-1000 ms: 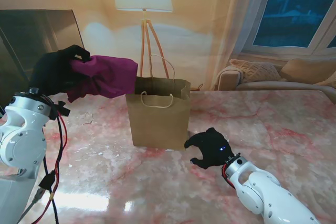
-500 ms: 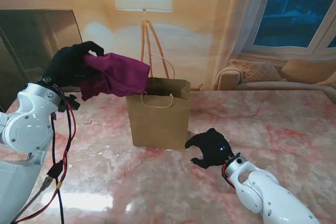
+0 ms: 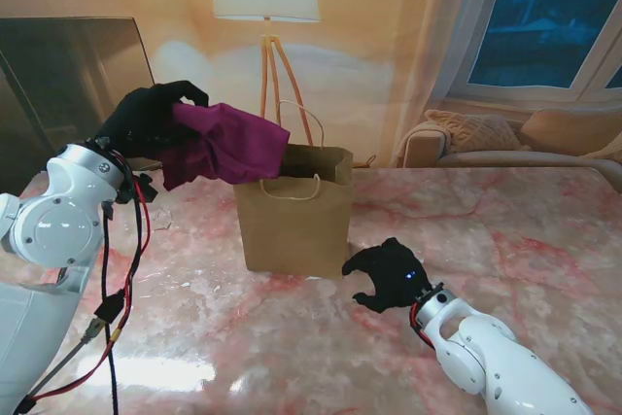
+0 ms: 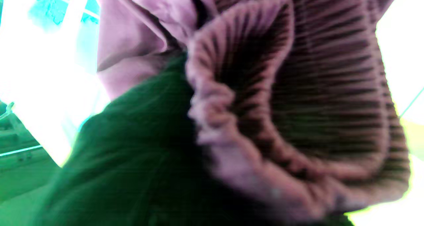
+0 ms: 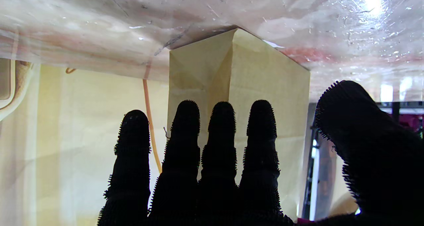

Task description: Fold the socks and the shorts into the kraft paper bag

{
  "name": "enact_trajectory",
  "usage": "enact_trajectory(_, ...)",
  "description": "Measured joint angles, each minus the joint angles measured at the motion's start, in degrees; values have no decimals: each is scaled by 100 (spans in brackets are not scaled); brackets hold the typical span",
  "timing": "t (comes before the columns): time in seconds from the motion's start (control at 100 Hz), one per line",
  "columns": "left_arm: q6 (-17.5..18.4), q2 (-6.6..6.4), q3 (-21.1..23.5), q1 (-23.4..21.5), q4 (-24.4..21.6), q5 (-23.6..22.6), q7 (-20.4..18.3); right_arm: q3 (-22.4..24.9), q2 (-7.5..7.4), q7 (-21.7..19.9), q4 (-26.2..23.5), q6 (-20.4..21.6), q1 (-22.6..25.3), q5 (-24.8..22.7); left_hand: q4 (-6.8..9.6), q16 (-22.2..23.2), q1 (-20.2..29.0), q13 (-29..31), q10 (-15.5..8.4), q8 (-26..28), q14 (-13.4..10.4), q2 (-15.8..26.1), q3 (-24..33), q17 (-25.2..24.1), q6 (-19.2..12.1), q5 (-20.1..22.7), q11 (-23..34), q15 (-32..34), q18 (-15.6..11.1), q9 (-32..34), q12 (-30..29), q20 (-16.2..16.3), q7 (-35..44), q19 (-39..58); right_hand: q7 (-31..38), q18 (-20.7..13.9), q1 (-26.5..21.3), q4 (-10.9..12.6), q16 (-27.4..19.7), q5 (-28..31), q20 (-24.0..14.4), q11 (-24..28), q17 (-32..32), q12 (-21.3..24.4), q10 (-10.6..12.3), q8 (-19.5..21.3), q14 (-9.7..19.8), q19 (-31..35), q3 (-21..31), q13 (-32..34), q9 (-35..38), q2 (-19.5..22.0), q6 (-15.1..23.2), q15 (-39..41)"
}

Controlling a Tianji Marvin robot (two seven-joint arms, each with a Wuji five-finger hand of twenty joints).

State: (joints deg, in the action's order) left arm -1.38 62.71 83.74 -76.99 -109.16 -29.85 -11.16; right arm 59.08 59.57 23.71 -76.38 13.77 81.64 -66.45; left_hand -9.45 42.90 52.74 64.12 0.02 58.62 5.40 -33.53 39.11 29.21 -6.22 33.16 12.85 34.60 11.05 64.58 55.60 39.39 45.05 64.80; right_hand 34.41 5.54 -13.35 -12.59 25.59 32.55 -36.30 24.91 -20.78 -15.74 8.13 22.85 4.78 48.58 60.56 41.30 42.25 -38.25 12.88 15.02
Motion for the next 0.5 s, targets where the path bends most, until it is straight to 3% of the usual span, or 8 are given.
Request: enact_trajectory(0.5, -434, -45, -384, 833, 800, 343, -252, -44, 0, -22, 65, -15, -54, 7, -1, -111, 398, -130, 186, -1167, 68, 346, -797, -209, -67, 403, 1, -2, 21, -77, 5, 72, -509, -299, 0, 2, 0, 0, 0, 2, 0, 0, 0, 0, -2, 1, 0, 5, 0, 0, -10, 63, 0, 0)
